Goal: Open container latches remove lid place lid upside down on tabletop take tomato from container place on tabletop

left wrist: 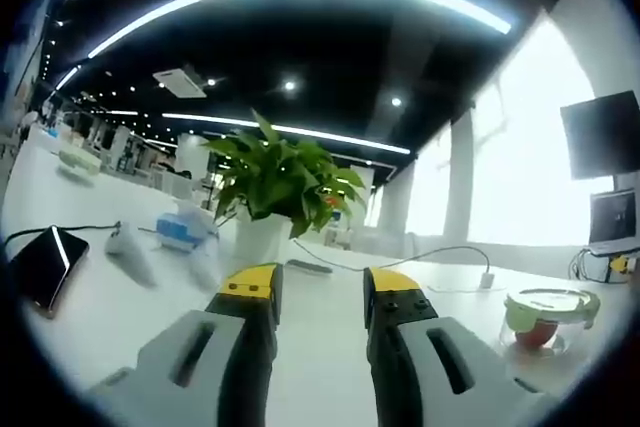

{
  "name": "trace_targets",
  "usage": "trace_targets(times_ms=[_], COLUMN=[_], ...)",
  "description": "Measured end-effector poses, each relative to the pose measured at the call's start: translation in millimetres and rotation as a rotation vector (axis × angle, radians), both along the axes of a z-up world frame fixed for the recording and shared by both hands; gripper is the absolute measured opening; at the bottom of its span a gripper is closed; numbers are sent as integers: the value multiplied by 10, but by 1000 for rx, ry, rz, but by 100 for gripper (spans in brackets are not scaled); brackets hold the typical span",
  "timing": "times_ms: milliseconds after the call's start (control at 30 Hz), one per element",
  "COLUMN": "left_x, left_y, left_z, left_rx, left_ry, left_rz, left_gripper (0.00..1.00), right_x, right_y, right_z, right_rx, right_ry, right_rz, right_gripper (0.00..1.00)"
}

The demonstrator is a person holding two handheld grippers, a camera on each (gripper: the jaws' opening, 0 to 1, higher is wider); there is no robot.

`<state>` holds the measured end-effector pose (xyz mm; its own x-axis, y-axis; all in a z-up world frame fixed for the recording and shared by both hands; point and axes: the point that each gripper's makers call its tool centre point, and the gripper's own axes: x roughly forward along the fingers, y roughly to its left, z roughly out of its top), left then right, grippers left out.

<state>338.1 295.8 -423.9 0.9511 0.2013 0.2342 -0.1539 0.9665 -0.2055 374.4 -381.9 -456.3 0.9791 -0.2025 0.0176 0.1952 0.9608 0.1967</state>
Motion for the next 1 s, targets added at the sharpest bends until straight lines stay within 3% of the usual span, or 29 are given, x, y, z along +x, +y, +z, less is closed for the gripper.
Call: trace_targets(times_ms=[800,1000], left_x=[-65,-63], left_y=[52,53], left_z=[60,164], left_rx=[-13,17], left_ry=[-17,-22], left_rz=[4,-22], left_gripper=[33,35], right_x=[-26,-11], right_y=[-103,-97], right_z=[8,67], right_rx=[11,1], right_ry=[-8,-20], right_rz=[-14,-7], right_gripper=[51,51])
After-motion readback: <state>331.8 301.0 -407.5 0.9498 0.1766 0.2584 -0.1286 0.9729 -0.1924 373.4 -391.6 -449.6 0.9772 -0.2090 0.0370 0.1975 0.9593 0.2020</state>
